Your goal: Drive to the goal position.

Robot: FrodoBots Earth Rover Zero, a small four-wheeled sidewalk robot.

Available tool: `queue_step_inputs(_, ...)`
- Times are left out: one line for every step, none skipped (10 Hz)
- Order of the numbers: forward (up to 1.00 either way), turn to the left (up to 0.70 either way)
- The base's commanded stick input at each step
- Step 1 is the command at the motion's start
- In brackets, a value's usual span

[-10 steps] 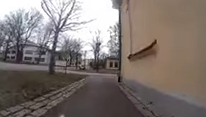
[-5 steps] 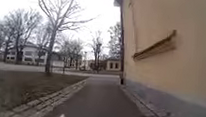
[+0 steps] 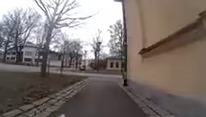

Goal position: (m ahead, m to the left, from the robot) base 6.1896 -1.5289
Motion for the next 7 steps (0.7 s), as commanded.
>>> queue_step_inputs(1.0,0.0)
queue_step_inputs(1.0,0.0)
queue_step_inputs(1.0,0.0)
queue_step_inputs(1.0,0.0)
queue_step_inputs(1.0,0.0)
queue_step_inputs(1.0,0.0)
queue_step_inputs(1.0,-0.04)
